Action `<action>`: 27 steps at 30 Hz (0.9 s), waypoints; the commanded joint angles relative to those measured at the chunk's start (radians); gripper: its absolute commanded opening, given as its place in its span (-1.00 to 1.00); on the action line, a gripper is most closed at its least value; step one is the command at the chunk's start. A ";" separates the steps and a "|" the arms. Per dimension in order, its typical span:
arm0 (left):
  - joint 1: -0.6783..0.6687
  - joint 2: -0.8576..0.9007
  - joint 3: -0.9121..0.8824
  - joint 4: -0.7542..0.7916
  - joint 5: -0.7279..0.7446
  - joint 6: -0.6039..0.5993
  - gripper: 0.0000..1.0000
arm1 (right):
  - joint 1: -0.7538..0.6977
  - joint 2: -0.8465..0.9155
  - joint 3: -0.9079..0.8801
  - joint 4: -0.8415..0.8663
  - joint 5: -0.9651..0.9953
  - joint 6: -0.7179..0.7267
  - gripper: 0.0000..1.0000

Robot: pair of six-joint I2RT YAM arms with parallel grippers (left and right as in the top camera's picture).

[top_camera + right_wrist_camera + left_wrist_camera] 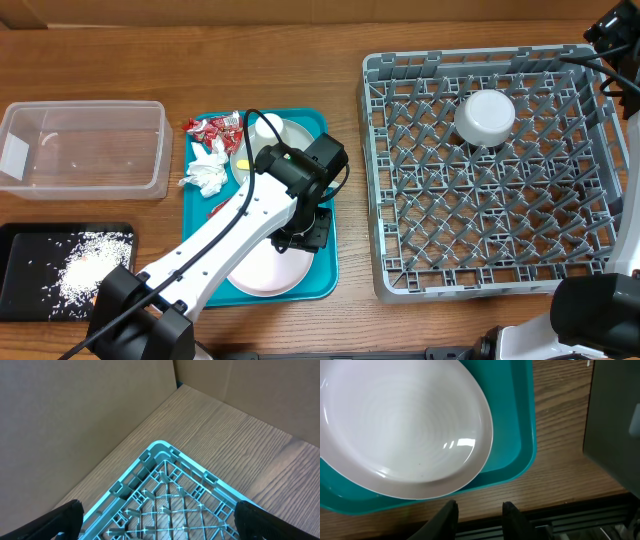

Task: Sort waste into correct bins and load items into the dishwasher rack
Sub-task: 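Carry the emptied plate back and set it on the teal tray, then reach the right gripper to the white plate and grasp its rim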

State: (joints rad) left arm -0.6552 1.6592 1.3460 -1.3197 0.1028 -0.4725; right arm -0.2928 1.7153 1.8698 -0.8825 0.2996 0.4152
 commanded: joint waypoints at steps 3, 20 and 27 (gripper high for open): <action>-0.003 -0.071 0.189 -0.020 -0.138 0.000 0.08 | 0.003 -0.001 0.001 0.006 0.008 0.005 1.00; 0.580 -0.122 0.469 -0.137 -0.338 -0.067 1.00 | 0.199 -0.002 0.001 -0.264 -0.767 -0.240 1.00; 0.769 -0.116 0.469 -0.142 -0.349 -0.067 1.00 | 0.523 0.019 -0.003 -0.391 -0.575 -0.267 0.81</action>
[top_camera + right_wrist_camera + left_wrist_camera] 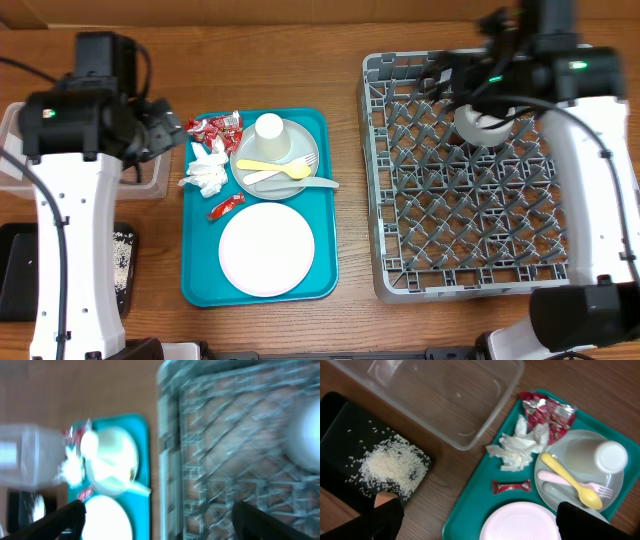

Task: Sort waste into correct bins and load items into the dishwasher rack
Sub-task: 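Reach the right gripper to the white plate and grasp its rim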

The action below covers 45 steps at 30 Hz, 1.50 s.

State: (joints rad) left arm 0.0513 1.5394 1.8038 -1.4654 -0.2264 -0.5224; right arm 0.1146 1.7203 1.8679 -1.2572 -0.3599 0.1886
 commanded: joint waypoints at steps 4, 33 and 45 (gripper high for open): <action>0.147 0.005 0.011 0.000 -0.021 -0.016 1.00 | 0.317 0.091 -0.018 -0.014 0.143 -0.032 0.61; 0.180 0.010 0.011 -0.012 -0.021 -0.016 1.00 | 0.694 0.532 -0.089 0.042 0.176 0.097 0.10; 0.180 0.012 0.011 -0.010 -0.021 -0.016 1.00 | 0.693 0.534 -0.152 0.109 0.176 0.100 -0.48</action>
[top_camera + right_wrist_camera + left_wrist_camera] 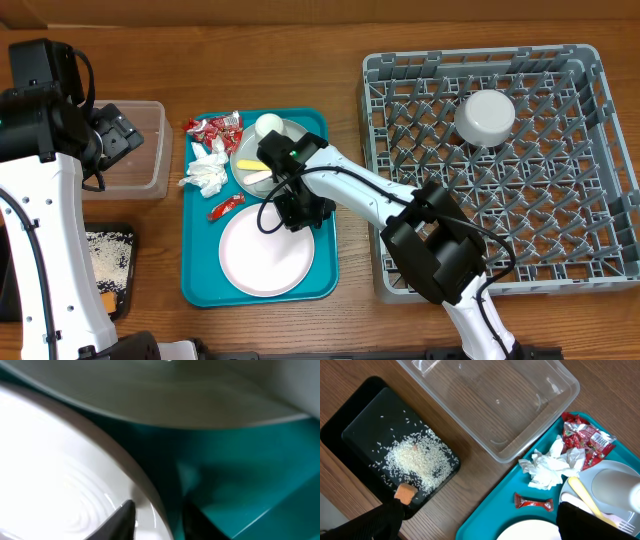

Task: Sort waste into correct bins and load items into the dishwasher rack
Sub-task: 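Reach the right gripper to the white plate and grasp its rim, then lift the plate with the right gripper and carry it over the rack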

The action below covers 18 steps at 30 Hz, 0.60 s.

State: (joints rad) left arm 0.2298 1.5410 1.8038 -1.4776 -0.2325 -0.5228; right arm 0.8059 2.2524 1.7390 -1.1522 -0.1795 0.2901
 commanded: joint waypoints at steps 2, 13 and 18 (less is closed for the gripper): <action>0.002 0.010 0.011 0.009 -0.014 -0.016 1.00 | 0.000 0.002 -0.023 -0.003 -0.004 -0.002 -0.70; 0.002 0.010 0.011 0.009 -0.014 -0.016 1.00 | -0.035 -0.016 0.084 -0.166 -0.005 -0.061 -0.92; 0.002 0.010 0.011 0.010 -0.014 -0.016 1.00 | -0.058 -0.071 0.157 -0.254 -0.008 -0.117 -0.92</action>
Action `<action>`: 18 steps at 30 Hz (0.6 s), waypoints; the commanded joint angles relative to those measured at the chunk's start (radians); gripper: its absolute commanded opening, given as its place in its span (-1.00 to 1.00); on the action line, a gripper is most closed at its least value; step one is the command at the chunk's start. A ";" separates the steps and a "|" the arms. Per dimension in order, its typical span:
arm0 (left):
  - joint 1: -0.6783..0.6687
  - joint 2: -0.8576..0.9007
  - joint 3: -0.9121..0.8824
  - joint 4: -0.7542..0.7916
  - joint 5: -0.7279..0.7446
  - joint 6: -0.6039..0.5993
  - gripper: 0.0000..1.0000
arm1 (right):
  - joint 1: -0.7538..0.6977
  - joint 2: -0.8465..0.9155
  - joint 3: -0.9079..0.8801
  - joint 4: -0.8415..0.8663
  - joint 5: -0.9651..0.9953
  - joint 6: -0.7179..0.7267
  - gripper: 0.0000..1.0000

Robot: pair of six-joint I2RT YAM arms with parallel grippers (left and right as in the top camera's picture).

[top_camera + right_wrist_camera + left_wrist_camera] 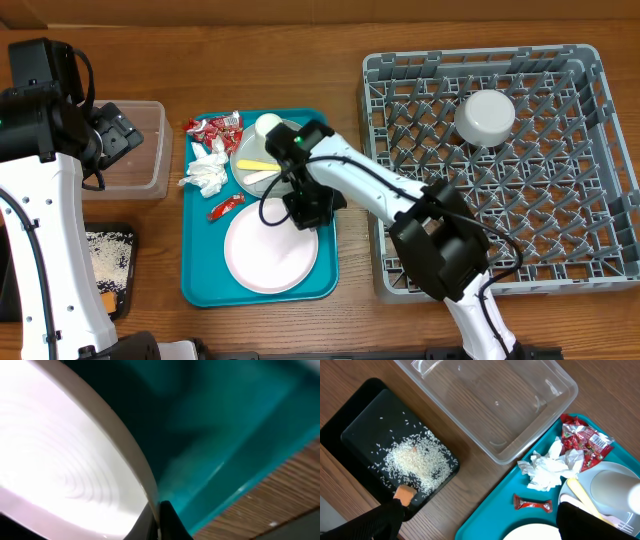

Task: Sort waste into correct bins and load items into the dishwasher rack
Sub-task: 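Lift the plate with the right gripper and carry it over the rack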

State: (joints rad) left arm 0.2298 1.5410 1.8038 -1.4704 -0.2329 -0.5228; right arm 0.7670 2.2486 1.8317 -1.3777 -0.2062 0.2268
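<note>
A white plate [270, 250] lies on the teal tray [196, 280]. My right gripper [308, 210] is shut on the plate's right rim; in the right wrist view its fingers [165, 515] pinch the plate [60, 475] edge above the tray [225, 425]. On the tray's far half a grey plate [262, 180] holds a white cup [267, 126] and a yellow spoon [258, 164], next to a crumpled tissue [208, 172] and red wrappers [213, 124]. My left gripper [118, 140] hangs open high over the clear bin [485, 405].
A grey dishwasher rack [372, 120] on the right holds one upturned white bowl [485, 117]. A black tray [385, 435] with rice and an orange scrap sits at the front left. Another red wrapper [532, 505] lies on the teal tray.
My right gripper's fingers stood apart at the white plate's rim; now they are shut on that rim, and the wrist has turned. My left arm has not moved.
First my left gripper was low at the white plate near the tray's corner, with the right arm off past the rack. Then my left arm was up by the clear bin and the right over the rack. Later my right gripper was at the plate's rim, now gripping it.
</note>
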 commanded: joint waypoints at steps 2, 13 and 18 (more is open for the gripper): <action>0.002 0.010 0.011 0.005 -0.014 -0.016 1.00 | -0.032 -0.102 0.095 -0.055 0.018 -0.077 -0.92; 0.002 0.010 0.011 0.005 -0.014 -0.015 1.00 | -0.256 -0.351 0.234 -0.166 0.096 -0.119 -0.92; 0.002 0.014 0.011 0.008 -0.014 -0.016 1.00 | -0.421 -0.439 0.235 -0.168 0.386 -0.012 -0.92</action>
State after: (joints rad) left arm 0.2298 1.5414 1.8038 -1.4689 -0.2329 -0.5228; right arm 0.4225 1.8599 2.0460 -1.5459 -0.0437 0.1425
